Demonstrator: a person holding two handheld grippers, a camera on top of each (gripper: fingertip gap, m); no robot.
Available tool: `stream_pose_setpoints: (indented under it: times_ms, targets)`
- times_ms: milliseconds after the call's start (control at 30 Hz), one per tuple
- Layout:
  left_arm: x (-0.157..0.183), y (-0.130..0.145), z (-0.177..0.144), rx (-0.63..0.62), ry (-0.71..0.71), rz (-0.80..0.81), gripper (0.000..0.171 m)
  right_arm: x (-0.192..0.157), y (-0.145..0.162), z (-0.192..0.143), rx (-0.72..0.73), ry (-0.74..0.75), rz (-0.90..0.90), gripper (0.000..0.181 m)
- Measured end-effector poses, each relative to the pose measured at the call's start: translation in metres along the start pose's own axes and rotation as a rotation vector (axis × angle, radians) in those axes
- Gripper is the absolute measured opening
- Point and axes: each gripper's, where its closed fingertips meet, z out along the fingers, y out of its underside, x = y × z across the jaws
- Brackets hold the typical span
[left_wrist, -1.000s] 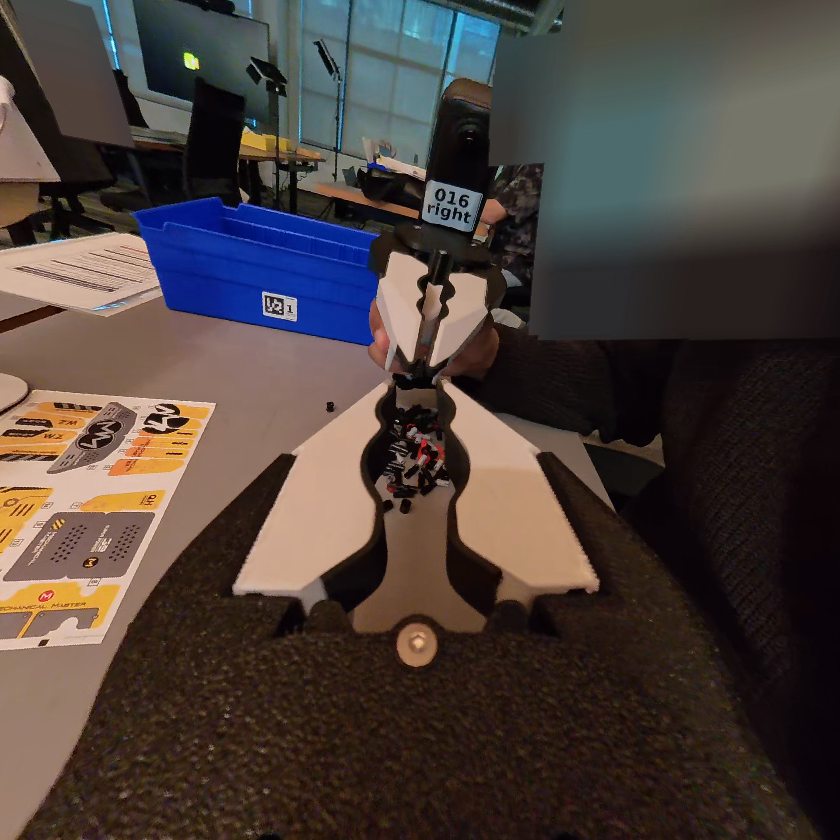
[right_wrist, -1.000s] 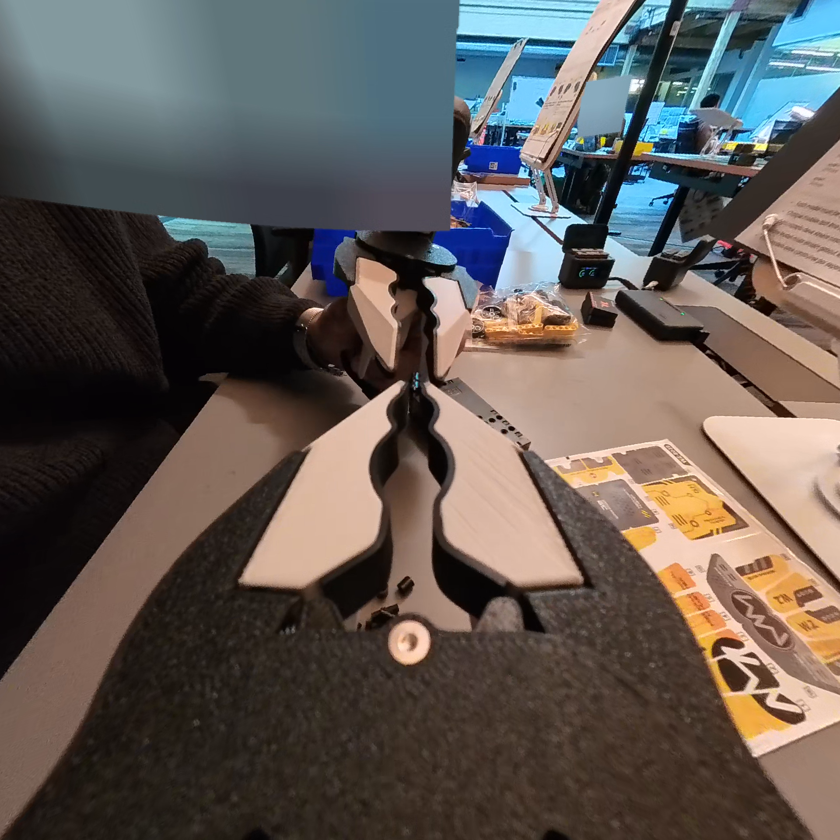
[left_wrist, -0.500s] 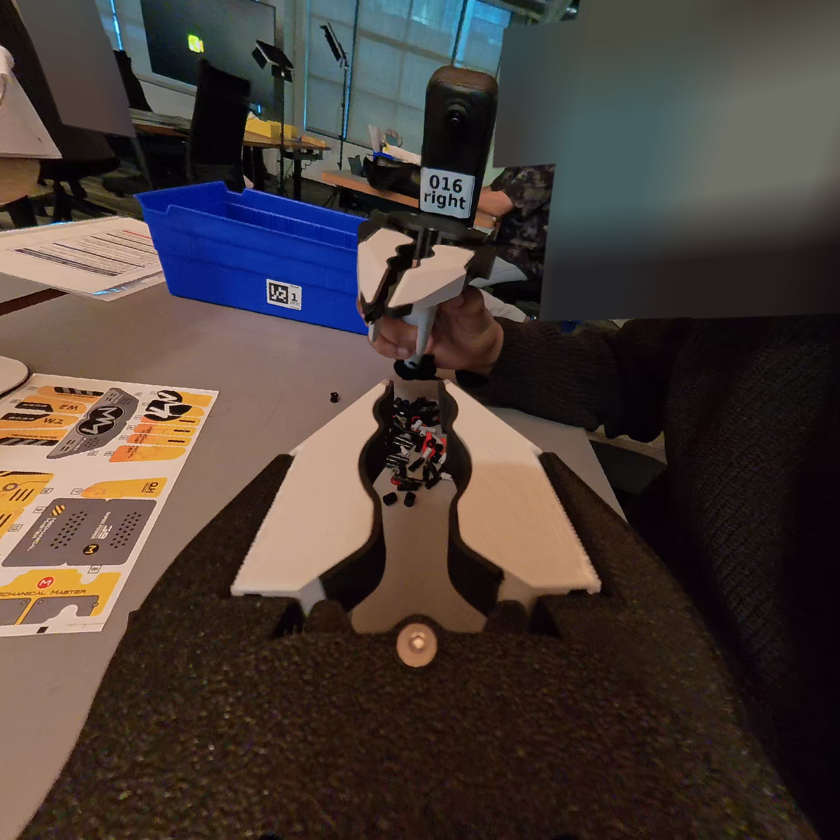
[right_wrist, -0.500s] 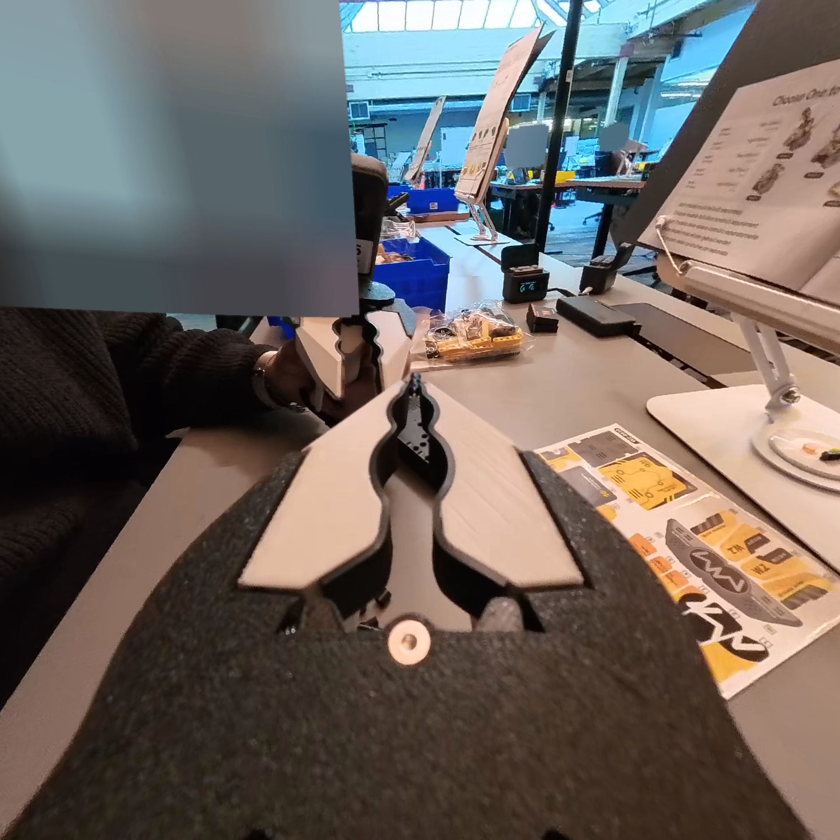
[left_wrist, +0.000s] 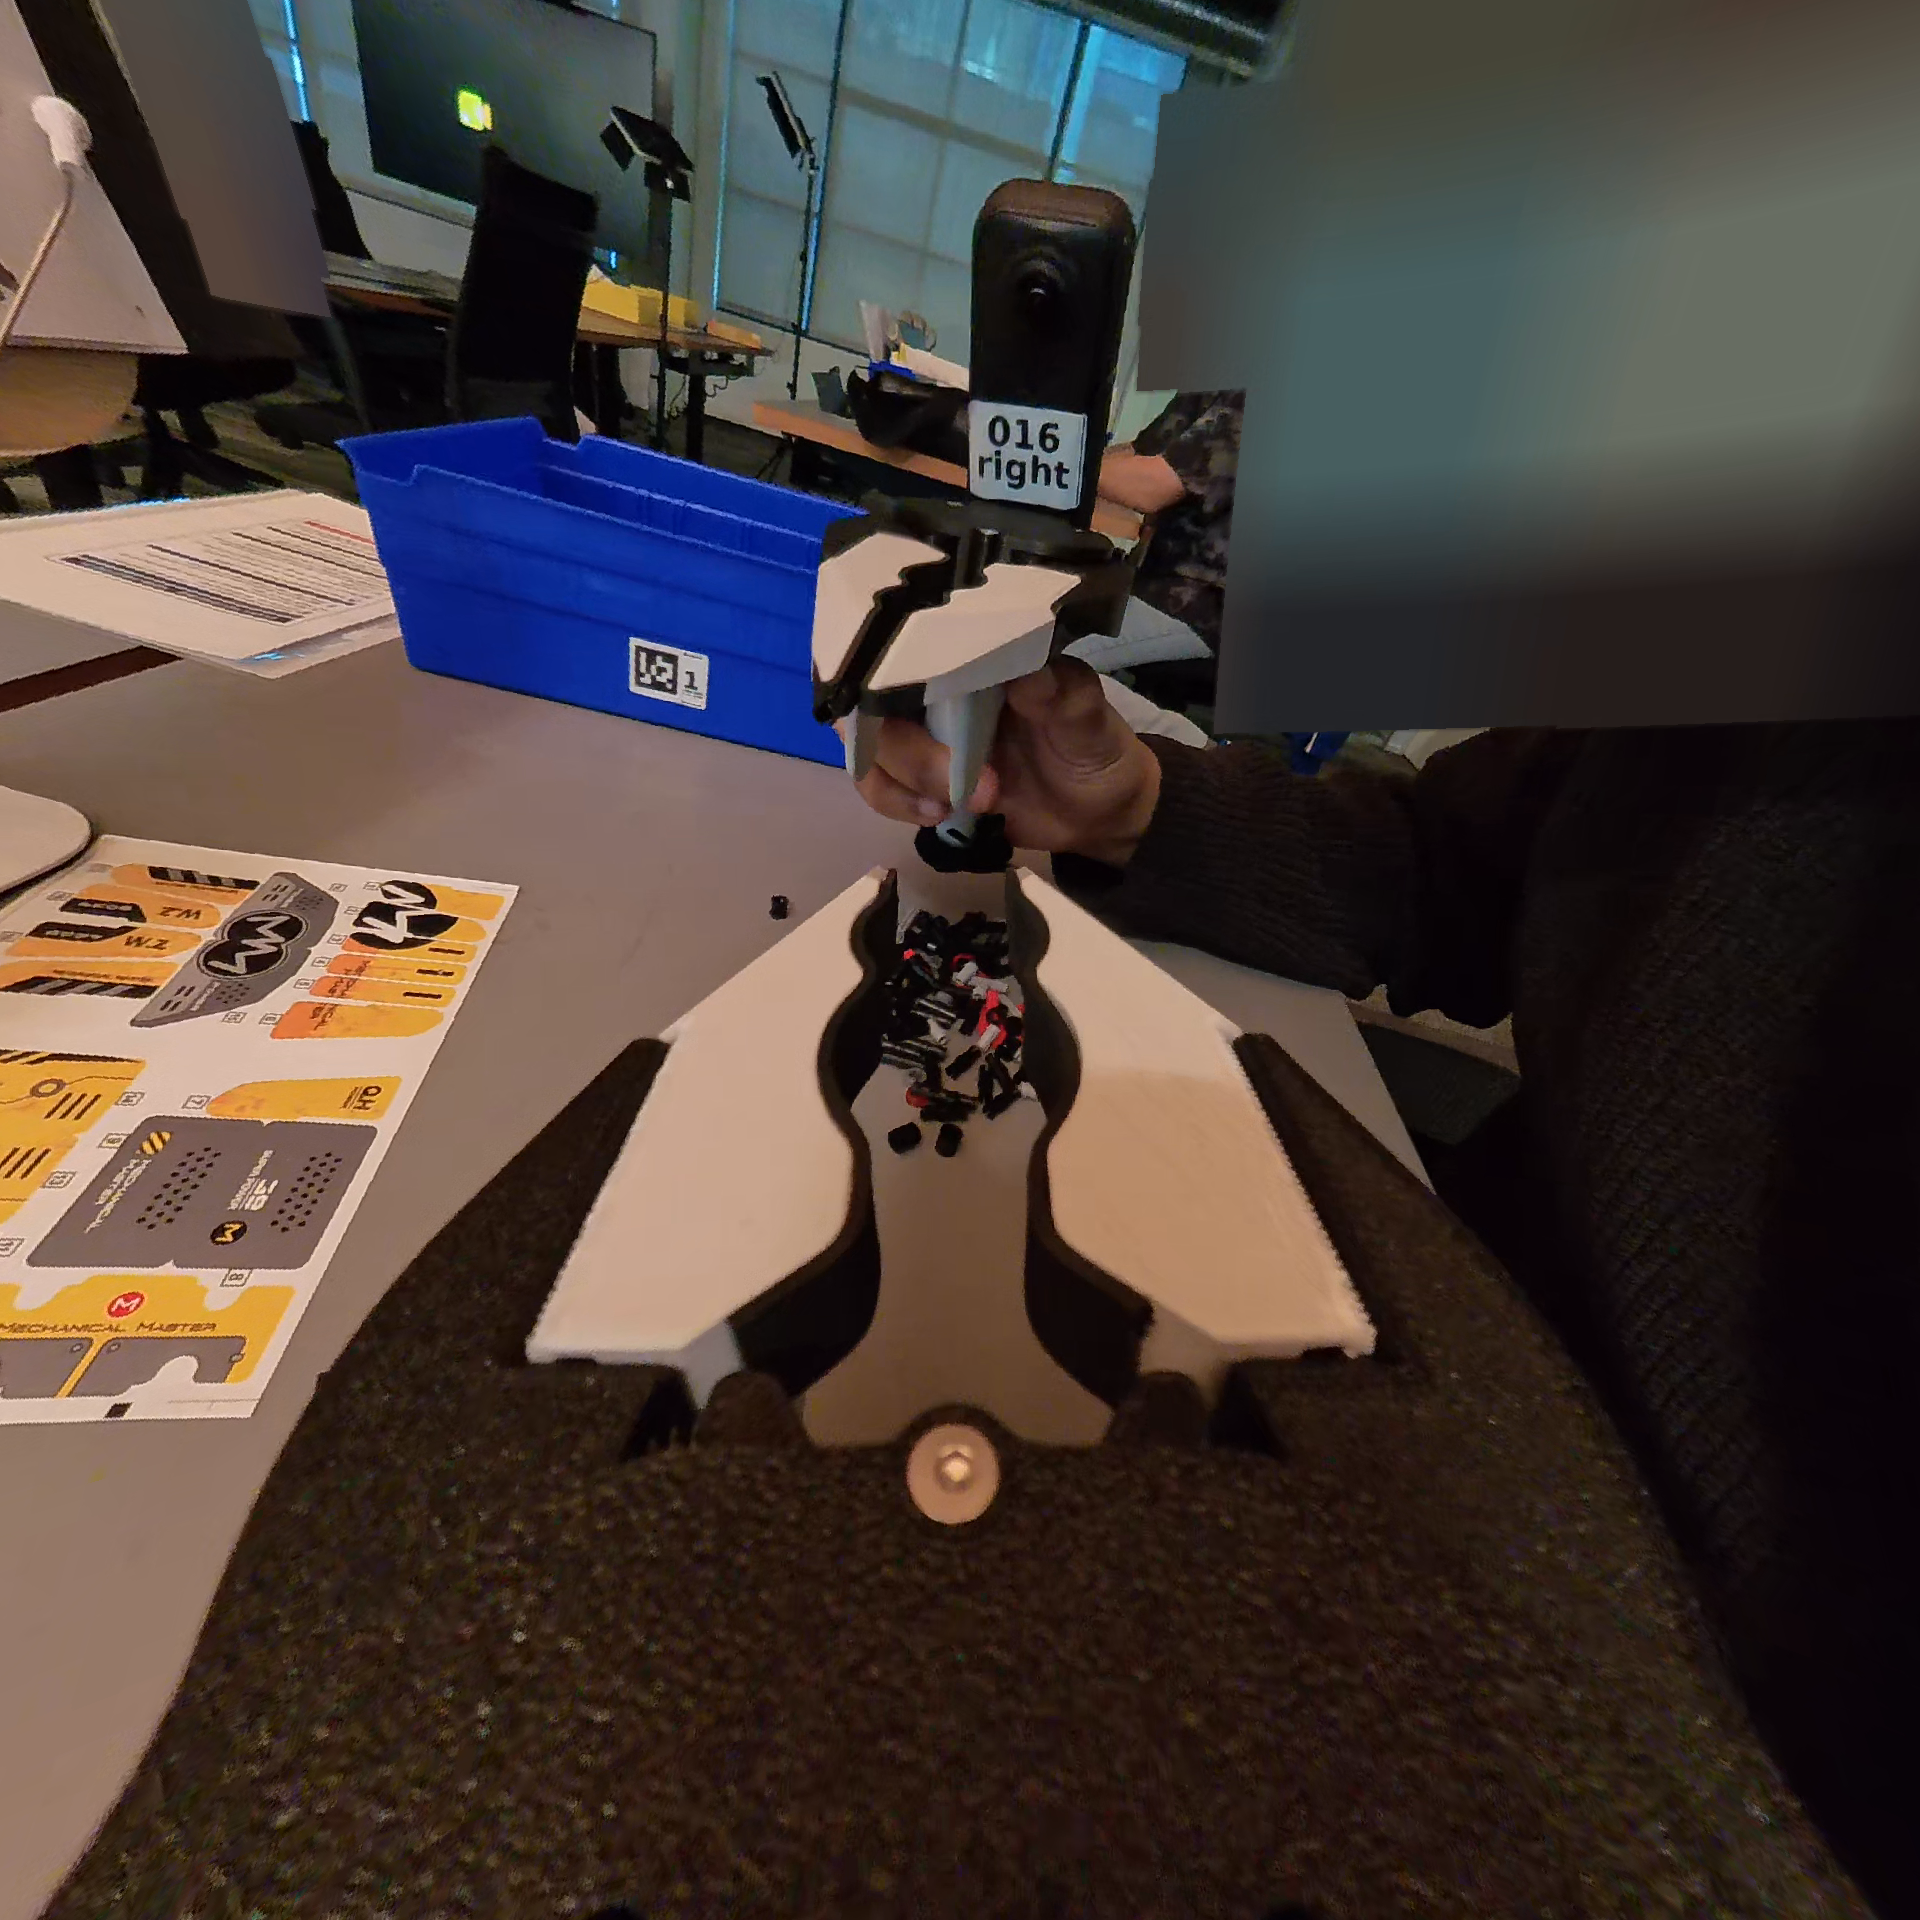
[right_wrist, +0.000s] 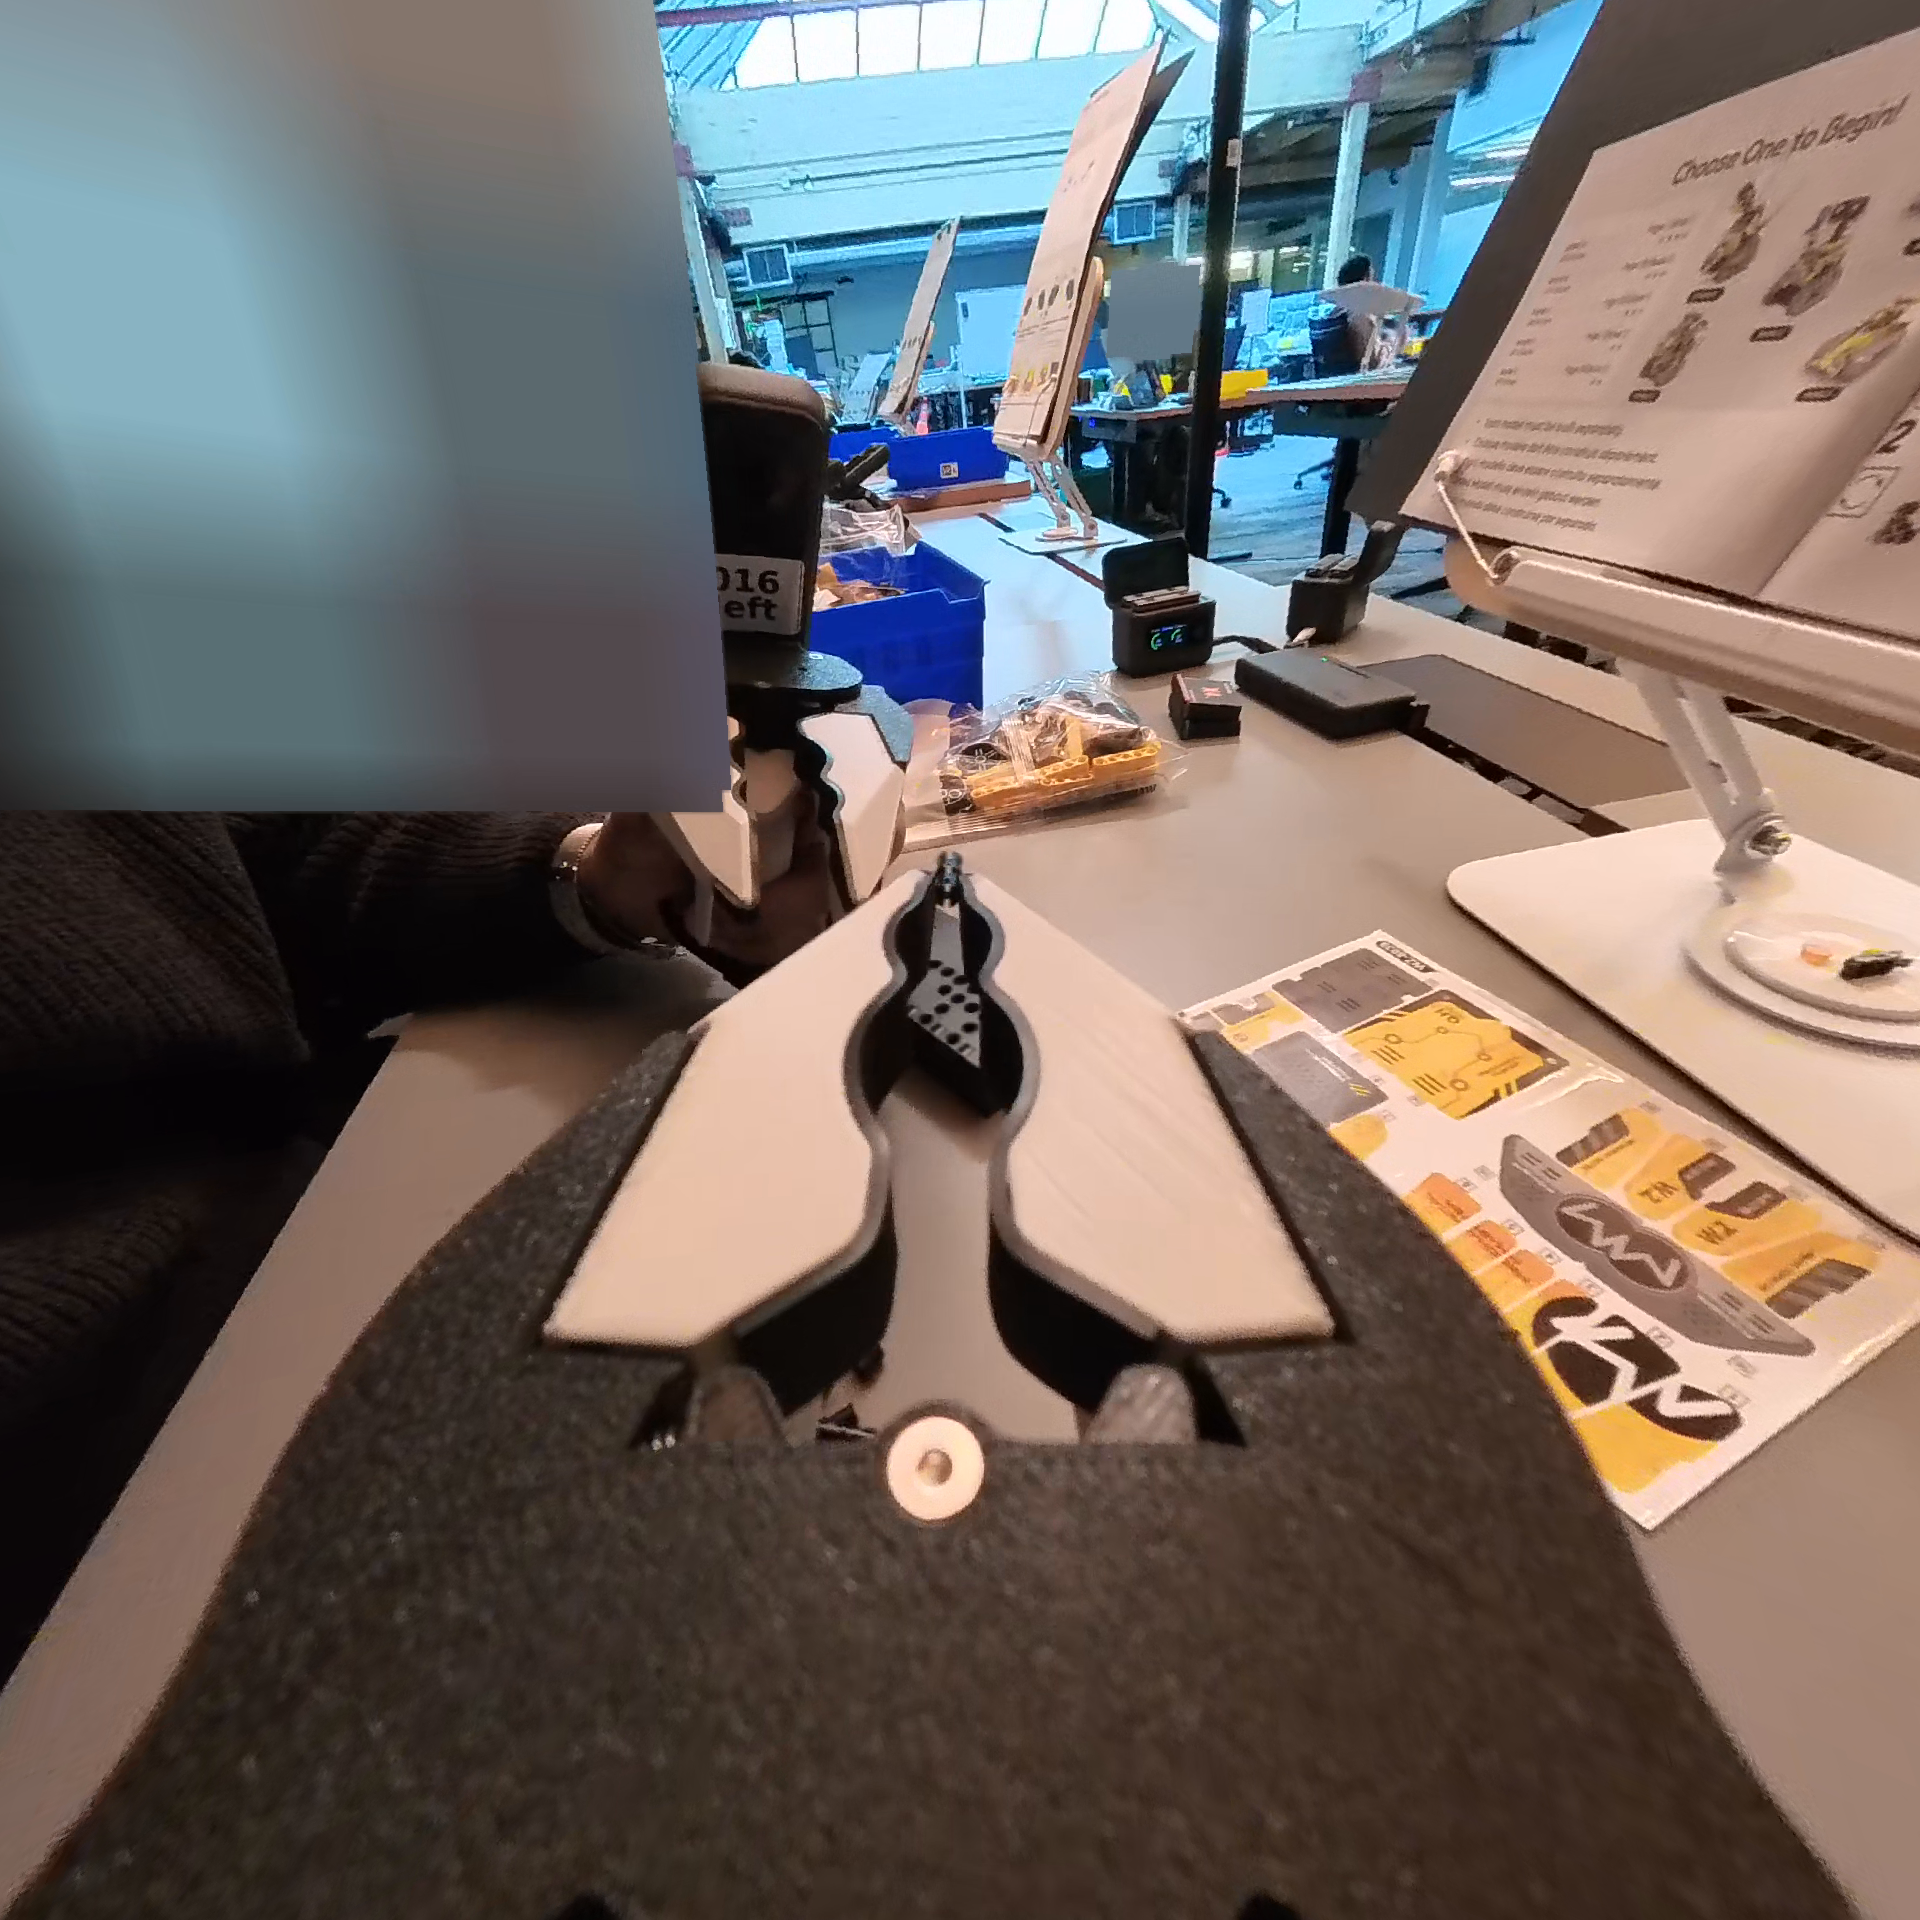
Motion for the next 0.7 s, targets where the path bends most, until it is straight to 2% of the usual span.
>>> stream_pose_setpoints:
  times_ms: [700]
  targets:
    - [-0.003, 0.001, 0.0, 0.004, -0.008, -0.01, 0.02, 0.006, -0.016, -0.01, 0.083, 0.078, -0.025, 0.004]
